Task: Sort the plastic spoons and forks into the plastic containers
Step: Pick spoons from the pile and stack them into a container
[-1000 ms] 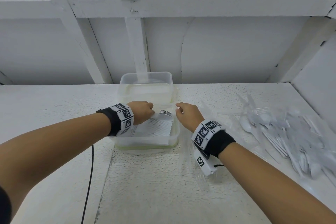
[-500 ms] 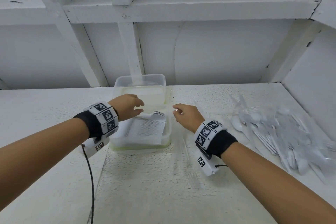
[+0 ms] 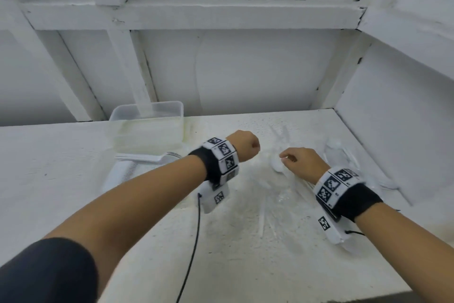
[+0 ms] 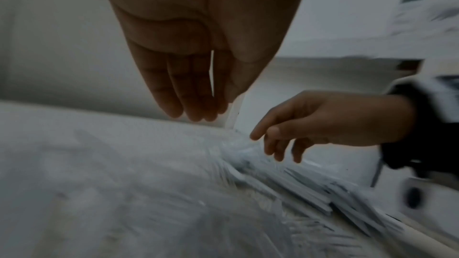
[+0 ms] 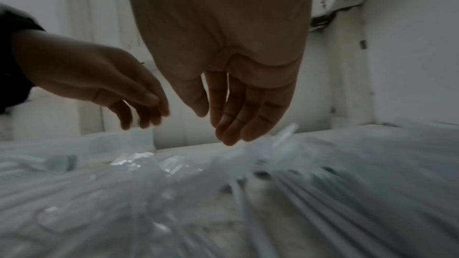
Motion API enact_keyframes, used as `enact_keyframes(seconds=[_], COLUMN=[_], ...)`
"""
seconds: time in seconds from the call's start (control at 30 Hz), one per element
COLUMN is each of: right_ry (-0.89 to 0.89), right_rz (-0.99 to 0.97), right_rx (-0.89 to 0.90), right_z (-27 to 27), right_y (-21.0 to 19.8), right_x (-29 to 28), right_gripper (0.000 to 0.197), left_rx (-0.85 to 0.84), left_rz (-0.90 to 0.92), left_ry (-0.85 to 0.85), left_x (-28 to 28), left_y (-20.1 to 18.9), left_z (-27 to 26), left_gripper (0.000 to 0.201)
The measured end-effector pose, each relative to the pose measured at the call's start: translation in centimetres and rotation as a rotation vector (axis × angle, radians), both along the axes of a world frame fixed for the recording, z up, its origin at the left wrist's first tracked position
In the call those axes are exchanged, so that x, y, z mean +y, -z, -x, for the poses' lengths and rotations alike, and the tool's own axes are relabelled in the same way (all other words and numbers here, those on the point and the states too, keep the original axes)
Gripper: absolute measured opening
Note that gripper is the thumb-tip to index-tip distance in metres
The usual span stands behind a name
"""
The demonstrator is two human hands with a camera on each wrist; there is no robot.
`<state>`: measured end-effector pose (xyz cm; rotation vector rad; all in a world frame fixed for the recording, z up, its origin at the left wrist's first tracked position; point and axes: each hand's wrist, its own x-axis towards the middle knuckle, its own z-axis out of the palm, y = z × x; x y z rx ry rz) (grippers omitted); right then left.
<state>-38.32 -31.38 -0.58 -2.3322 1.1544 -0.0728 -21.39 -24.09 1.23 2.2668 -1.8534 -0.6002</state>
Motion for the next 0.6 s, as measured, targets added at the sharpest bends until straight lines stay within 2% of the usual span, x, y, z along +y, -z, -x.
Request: enact_keyframes(seconds=[0.17,0.2,0.37,0.43,0.5,0.6], right_ry=[0.047,0.056,0.056,0.065,0.08,0.084], right_rz=[-0.019,-0.028,-0.042,-0.04,-0.033,0.021], right_rx=[0.032,0.03,0.021,0.003,-0.017,0.003], right_z=[2.9,3.2,3.9,3.9,3.8,3.5], right_y=[1.3,1.5,2.1,2.2,2.4,2.4], right_x=[-0.8,-0.8,-0.9,-1.0,-1.3,-2.0], right_gripper=[0.026,0.027,0.026,0.026,0.026,0.024], left_rx=[0.011,-0.004,-0.132,-0.168,-0.135,0.007], left_rz=[-0.126,-0.142,-0.236,-0.26,-0.247,-0.186], left_ry=[-0.1,-0.109,-0.091,-0.048,-0.042,-0.106], left_x=[-4.5,-4.9,-5.8,-5.8,-5.7,-5.0], left_y=[4.7,5.2,6.0,6.1,6.0,5.2], left_z=[2.9,3.3,4.5,4.5,4.4,3.7], left_gripper=[0.023,0.026,0.036,0.032,0.019,0.02])
